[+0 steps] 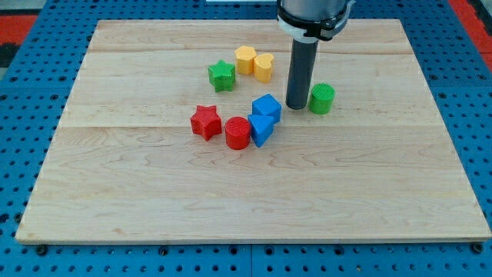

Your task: Move the green circle toward the center right

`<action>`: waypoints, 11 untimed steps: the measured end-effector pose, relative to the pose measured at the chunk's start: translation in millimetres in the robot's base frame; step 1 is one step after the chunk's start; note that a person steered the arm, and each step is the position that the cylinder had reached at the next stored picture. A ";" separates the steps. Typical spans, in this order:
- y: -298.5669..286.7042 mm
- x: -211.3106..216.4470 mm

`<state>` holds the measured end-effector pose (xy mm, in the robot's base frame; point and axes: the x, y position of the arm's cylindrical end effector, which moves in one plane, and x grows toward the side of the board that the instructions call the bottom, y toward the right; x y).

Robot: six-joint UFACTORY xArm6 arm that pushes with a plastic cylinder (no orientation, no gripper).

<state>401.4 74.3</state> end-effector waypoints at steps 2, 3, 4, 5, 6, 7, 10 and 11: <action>0.0 -5.5; 0.0 -11.1; 3.1 -11.1; 20.2 -11.1; 40.1 -11.1; 64.0 -11.1; 81.6 -4.7; 81.6 -1.8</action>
